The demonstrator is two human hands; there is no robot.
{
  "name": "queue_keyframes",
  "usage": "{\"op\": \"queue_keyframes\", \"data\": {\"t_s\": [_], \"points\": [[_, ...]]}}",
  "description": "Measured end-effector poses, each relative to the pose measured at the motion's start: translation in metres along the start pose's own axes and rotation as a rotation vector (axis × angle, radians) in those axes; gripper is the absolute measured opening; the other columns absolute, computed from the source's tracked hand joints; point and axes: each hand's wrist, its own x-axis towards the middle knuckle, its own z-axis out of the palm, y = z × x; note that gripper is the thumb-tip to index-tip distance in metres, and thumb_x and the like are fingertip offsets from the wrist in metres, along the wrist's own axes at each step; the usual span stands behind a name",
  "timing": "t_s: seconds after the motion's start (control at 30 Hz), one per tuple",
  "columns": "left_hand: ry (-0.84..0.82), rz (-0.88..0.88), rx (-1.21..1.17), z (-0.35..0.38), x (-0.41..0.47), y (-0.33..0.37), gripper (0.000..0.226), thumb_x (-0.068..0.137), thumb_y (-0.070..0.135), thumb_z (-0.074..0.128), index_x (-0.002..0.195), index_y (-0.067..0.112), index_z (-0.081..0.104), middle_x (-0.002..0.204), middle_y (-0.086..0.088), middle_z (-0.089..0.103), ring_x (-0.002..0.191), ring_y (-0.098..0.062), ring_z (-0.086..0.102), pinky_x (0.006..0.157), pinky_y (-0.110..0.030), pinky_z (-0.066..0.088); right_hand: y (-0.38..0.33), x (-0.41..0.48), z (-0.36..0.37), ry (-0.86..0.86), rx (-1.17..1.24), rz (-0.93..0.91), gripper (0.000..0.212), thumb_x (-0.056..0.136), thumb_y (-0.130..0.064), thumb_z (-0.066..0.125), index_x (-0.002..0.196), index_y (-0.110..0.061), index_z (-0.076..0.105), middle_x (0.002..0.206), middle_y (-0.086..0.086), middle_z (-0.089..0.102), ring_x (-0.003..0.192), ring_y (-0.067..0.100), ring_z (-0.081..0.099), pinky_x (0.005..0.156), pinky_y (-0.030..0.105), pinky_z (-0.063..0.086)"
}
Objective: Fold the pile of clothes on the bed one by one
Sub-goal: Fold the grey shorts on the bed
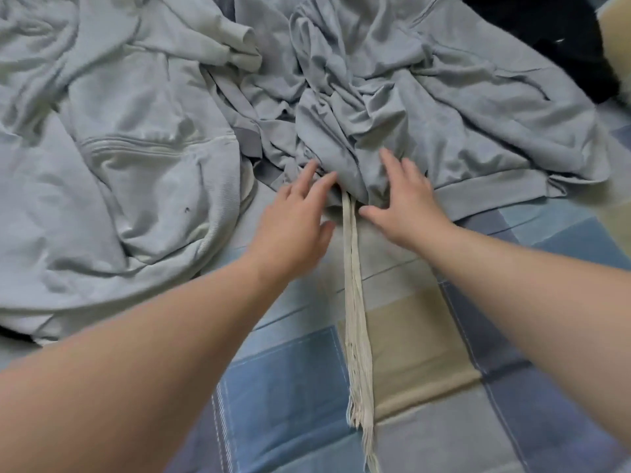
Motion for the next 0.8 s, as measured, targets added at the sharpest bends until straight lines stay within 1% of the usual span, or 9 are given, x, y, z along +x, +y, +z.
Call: {"op": "queue_keyframes", "data": {"t_s": [0.1, 0.17, 0.33, 0.4, 0.53, 0.6, 0.7, 0.73, 0.8], "points": [[0.033, 0.005, -0.010, 0.023, 0.038, -0.003, 0.079, 0.094, 0.029, 0.058, 0.160, 0.030, 0.016, 0.169, 0.001, 0.013, 0.140, -0.038, 0.037, 0.114, -0.044, 0.034, 0.010, 0.034, 0.013, 0.112, -0.094, -0.026, 0.062, 0.092, -0.034, 0.065, 0.146, -0.032, 0.036, 0.145, 0.010, 0.040, 0.129, 0.039, 0.045, 0.105, 0.047, 0.041], [0.022, -0.011, 0.092, 0.031, 0.050, -0.003, 0.078, 0.094, 0.035, 0.057, 0.160, 0.035, 0.014, 0.163, 0.002, 0.025, 0.133, -0.041, 0.039, 0.111, -0.047, 0.035, 0.014, 0.043, 0.013, 0.252, -0.180, -0.079, 0.033, 0.094, -0.024, 0.056, 0.127, -0.024, 0.054, 0.126, 0.012, 0.053, 0.116, 0.039, 0.052, 0.092, 0.044, 0.039], [0.060, -0.054, 0.188, 0.007, 0.058, 0.005, 0.062, 0.095, 0.039, 0.055, 0.150, 0.039, 0.029, 0.137, -0.002, 0.051, 0.124, -0.039, 0.041, 0.097, -0.050, 0.034, 0.009, 0.018, -0.002, 0.257, -0.053, -0.166, 0.010, 0.096, -0.021, 0.059, 0.099, -0.017, 0.067, 0.100, 0.008, 0.063, 0.097, 0.032, 0.054, 0.077, 0.036, 0.035], [0.029, -0.066, 0.166, -0.007, 0.047, 0.009, 0.064, 0.094, 0.036, 0.058, 0.150, 0.038, 0.027, 0.133, -0.004, 0.054, 0.122, -0.038, 0.042, 0.095, -0.049, 0.035, 0.010, -0.016, -0.006, 0.129, 0.032, -0.190, 0.006, 0.095, -0.019, 0.063, 0.094, -0.015, 0.068, 0.092, 0.005, 0.062, 0.089, 0.028, 0.053, 0.073, 0.034, 0.036], [-0.003, -0.091, 0.085, -0.023, -0.001, 0.025, 0.071, 0.092, 0.026, 0.058, 0.154, 0.032, 0.024, 0.136, -0.009, 0.048, 0.118, -0.039, 0.044, 0.093, -0.048, 0.040, 0.015, -0.100, -0.019, -0.324, 0.020, -0.214, 0.007, 0.094, -0.025, 0.066, 0.088, -0.024, 0.068, 0.084, -0.008, 0.061, 0.083, 0.017, 0.055, 0.074, 0.037, 0.045], [-0.109, -0.133, -0.055, -0.021, -0.026, 0.036, 0.069, 0.092, 0.026, 0.053, 0.154, 0.031, 0.024, 0.147, -0.008, 0.039, 0.123, -0.038, 0.041, 0.099, -0.048, 0.041, 0.016, -0.137, -0.024, -0.557, -0.049, -0.230, 0.008, 0.093, -0.029, 0.067, 0.086, -0.027, 0.066, 0.085, -0.009, 0.063, 0.084, 0.014, 0.056, 0.077, 0.036, 0.046], [-0.307, -0.155, -0.121, -0.010, -0.054, 0.046, 0.082, 0.090, 0.037, 0.062, 0.157, 0.037, 0.014, 0.165, -0.002, 0.012, 0.139, -0.037, 0.030, 0.108, -0.051, 0.039, 0.017, -0.178, -0.029, -0.863, -0.125, -0.211, 0.016, 0.090, -0.030, 0.069, 0.076, -0.032, 0.060, 0.081, -0.010, 0.063, 0.080, 0.010, 0.056, 0.079, 0.036, 0.049], [-0.358, -0.147, -0.103, -0.005, -0.059, 0.048, 0.087, 0.088, 0.040, 0.065, 0.157, 0.039, 0.012, 0.167, 0.000, 0.006, 0.142, -0.036, 0.026, 0.110, -0.051, 0.038, 0.019, -0.185, -0.030, -0.925, -0.136, -0.185, 0.019, 0.089, -0.031, 0.069, 0.073, -0.035, 0.059, 0.078, -0.012, 0.062, 0.076, 0.006, 0.055, 0.077, 0.034, 0.049], [-0.459, -0.109, -0.071, 0.008, -0.063, 0.049, 0.083, 0.088, 0.039, 0.064, 0.157, 0.039, 0.018, 0.167, 0.002, 0.012, 0.143, -0.035, 0.028, 0.113, -0.050, 0.036, 0.027, -0.190, -0.035, -0.911, -0.065, -0.096, 0.016, 0.087, -0.039, 0.070, 0.072, -0.037, 0.064, 0.075, -0.014, 0.064, 0.073, 0.003, 0.057, 0.071, 0.027, 0.047]]}}
